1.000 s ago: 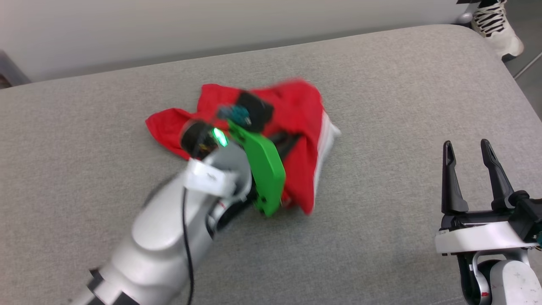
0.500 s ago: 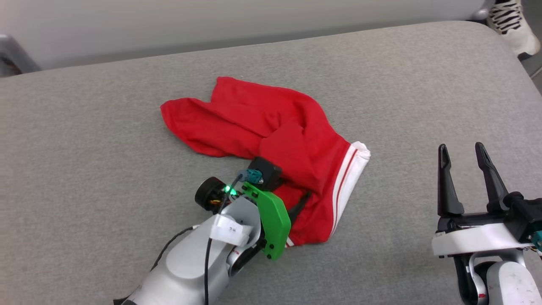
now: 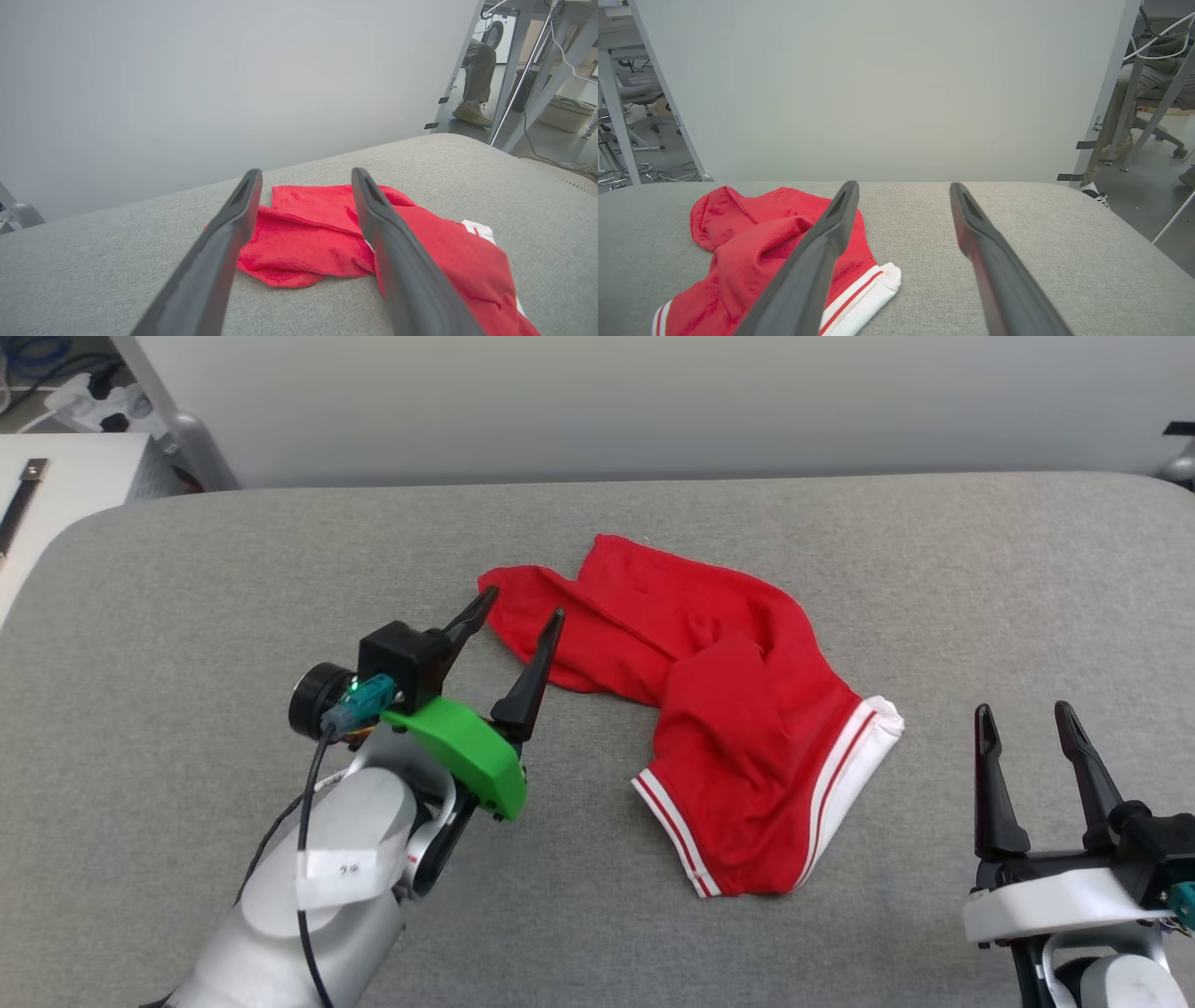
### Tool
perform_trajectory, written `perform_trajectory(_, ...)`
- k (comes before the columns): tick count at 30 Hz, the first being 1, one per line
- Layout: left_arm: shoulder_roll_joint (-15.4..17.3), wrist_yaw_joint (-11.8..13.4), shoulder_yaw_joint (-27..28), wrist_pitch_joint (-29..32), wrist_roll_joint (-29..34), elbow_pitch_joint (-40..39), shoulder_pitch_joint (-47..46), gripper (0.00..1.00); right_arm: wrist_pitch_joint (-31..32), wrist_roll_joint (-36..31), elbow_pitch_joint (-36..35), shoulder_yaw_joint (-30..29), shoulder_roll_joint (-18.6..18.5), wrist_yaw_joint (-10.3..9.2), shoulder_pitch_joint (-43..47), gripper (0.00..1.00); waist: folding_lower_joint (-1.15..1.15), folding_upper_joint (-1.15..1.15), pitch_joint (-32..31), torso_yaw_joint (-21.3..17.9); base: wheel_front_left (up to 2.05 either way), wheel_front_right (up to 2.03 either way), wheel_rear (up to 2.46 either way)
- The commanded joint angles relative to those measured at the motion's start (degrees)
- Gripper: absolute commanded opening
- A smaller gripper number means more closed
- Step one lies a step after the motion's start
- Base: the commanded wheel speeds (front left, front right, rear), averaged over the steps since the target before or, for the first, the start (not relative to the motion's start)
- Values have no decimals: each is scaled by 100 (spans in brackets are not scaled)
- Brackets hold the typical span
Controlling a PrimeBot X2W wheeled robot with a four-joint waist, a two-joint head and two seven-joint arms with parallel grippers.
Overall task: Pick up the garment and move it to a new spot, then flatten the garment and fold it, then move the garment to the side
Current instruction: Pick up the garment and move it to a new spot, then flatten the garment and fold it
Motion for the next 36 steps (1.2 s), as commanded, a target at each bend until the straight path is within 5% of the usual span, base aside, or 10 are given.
perform_trajectory(1,65,77,105,-55,107,-182,285,100,-27,-51,23,-12,-5,-5,93,100,0,0,-260,288,0,0,0)
perform_trajectory(10,-159,262,1458,-77,858,-1702,1870,100,-27,-30,61,27,-5,-5,252,100,0,0,-369,451,0,0,0)
perform_trajectory(19,-788,-109,2227,-78,1683,-2088,2695,100,-27,18,109,122,-5,-5,308,100,0,0,-378,453,0,0,0)
perform_trajectory(29,-1099,-386,2584,-78,2066,-2054,2705,100,-26,13,274,93,-5,-5,288,100,0,0,-320,445,0,0,0)
perform_trajectory(36,-1205,-450,2580,-78,2151,-1988,2639,100,1348,203,478,371,-325,-5,11,100,0,0,-126,578,0,0,0)
